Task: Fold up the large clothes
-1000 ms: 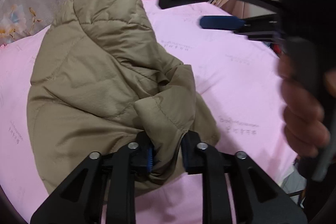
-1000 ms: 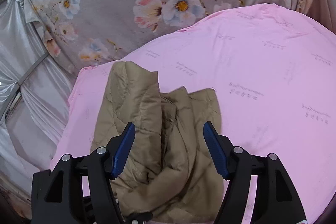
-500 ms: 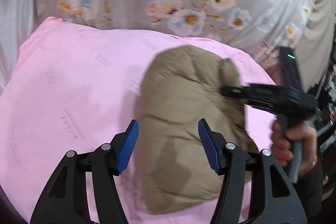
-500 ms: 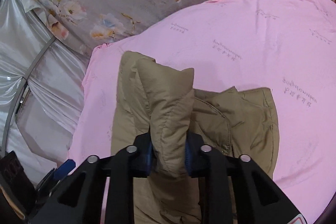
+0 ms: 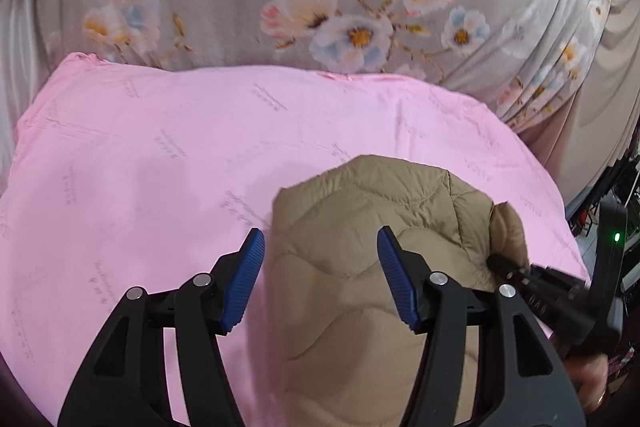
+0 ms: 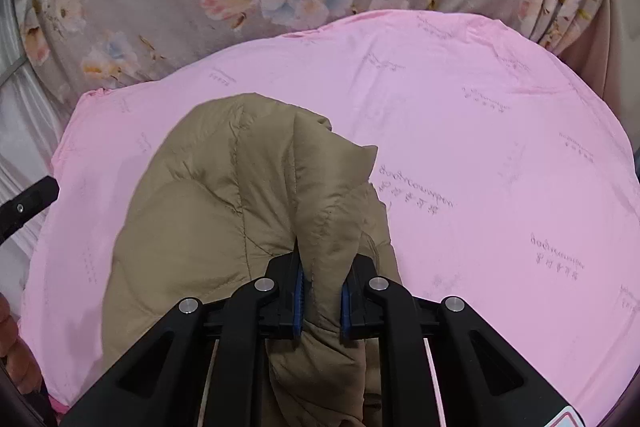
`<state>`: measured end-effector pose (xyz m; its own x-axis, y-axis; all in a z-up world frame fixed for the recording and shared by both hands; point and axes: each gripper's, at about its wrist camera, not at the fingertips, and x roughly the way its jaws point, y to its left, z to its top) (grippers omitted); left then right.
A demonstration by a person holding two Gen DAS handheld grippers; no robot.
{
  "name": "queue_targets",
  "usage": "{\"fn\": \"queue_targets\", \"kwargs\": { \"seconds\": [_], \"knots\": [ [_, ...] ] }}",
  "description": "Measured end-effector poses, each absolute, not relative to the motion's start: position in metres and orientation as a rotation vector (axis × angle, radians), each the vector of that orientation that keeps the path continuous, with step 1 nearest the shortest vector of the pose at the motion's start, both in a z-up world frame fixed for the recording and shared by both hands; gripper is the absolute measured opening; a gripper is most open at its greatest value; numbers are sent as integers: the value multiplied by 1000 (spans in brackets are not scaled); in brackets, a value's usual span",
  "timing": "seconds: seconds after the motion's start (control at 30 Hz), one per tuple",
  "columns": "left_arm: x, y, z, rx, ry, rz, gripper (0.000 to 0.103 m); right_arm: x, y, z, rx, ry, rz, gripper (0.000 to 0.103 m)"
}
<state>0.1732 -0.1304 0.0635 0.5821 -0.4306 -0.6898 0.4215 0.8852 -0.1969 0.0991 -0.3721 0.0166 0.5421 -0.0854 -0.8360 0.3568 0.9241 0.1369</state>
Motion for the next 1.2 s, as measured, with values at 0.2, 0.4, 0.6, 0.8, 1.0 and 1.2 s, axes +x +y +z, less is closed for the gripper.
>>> {"fn": "queue_targets", "kwargs": {
  "seconds": [0.2, 0.4, 0.6, 0.8, 1.0, 1.2],
  "knots": [
    [199, -181, 21, 69, 885, -447, 56, 98, -370, -14, 327, 957, -284, 16],
    [206, -193, -15, 86, 896, -408, 59, 92, -375, -37, 383, 925, -284, 20],
    [203, -199, -34, 120, 843, -381, 63, 91, -383, -51, 441, 897, -268, 22],
    [201, -204, -43, 133, 818, -360, 64, 89, -385, -57, 463, 876, -259, 22],
    [200, -209, -50, 148, 783, -335, 64, 88, -388, -63, 483, 853, -252, 22],
    [199, -212, -54, 156, 764, -317, 65, 86, -394, -68, 513, 832, -236, 22]
  ]
}}
